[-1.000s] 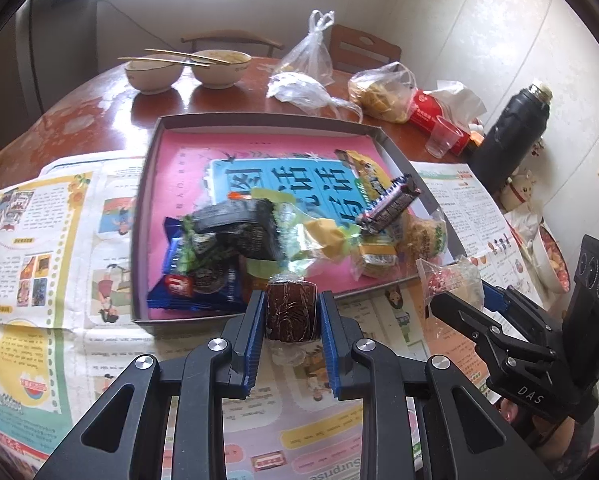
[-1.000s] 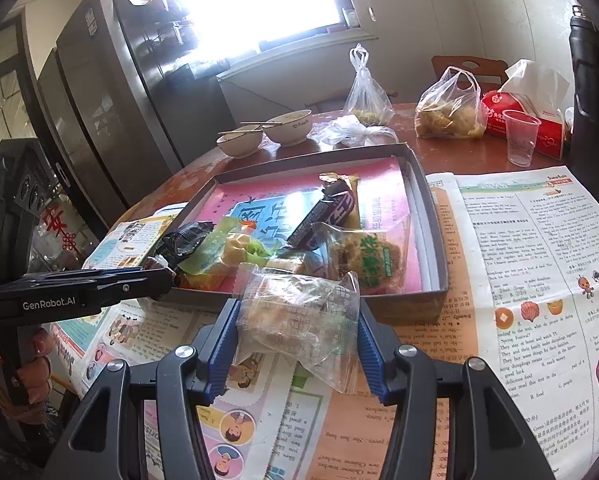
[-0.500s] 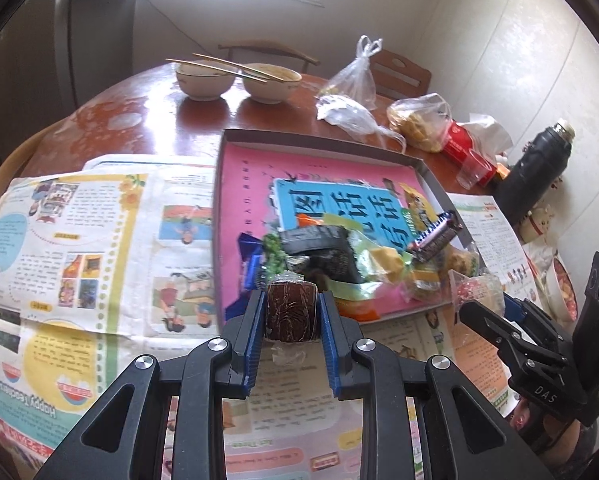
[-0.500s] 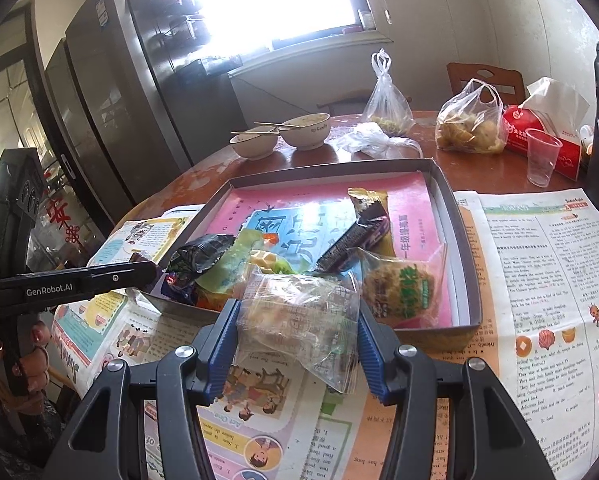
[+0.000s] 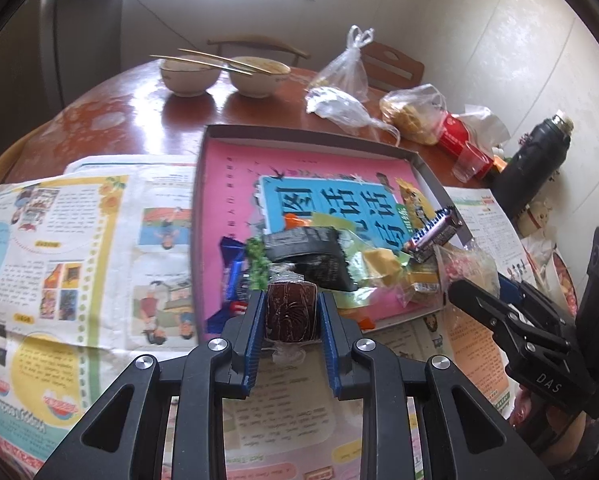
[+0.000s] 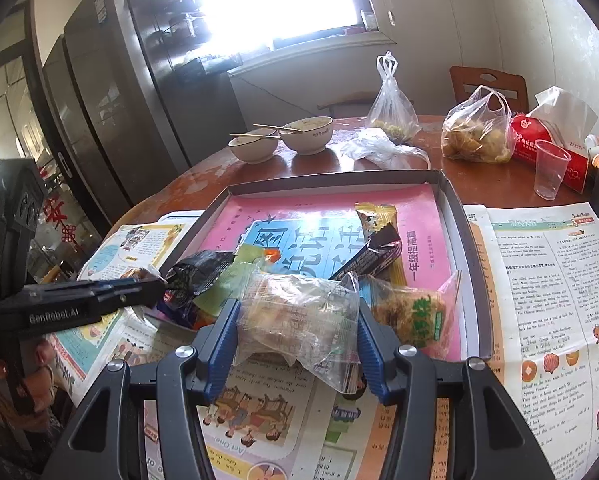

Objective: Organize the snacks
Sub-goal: 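Carry the clear pastry bag over the tray with the right gripper while the left carries the brown cake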

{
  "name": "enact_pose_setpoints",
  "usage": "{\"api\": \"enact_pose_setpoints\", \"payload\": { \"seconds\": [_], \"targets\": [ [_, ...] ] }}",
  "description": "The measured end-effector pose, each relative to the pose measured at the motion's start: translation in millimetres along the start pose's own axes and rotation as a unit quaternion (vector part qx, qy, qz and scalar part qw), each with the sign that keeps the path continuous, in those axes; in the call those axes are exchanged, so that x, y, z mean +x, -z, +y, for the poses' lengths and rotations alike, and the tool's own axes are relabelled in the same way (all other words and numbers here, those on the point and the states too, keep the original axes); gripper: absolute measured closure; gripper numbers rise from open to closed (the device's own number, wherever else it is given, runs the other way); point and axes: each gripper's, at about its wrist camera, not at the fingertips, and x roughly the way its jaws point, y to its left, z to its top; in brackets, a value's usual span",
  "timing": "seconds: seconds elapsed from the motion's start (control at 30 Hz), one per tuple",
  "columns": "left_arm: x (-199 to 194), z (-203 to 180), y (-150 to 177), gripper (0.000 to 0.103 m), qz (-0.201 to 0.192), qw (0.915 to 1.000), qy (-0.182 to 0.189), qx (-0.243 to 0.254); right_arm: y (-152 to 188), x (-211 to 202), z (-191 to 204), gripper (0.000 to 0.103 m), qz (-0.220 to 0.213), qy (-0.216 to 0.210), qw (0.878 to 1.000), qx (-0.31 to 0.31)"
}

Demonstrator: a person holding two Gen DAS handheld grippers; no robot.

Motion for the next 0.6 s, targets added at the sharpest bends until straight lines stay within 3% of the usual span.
{"api": "enact_pose_setpoints", "payload": {
  "seconds": [0.6],
  "targets": [
    [29,-16,-10,0.076,0.022,0.9994,-0.005,0.024,-9,15,-5,0.048,0.003,0.010,1.000,-0.004]
  ]
}}
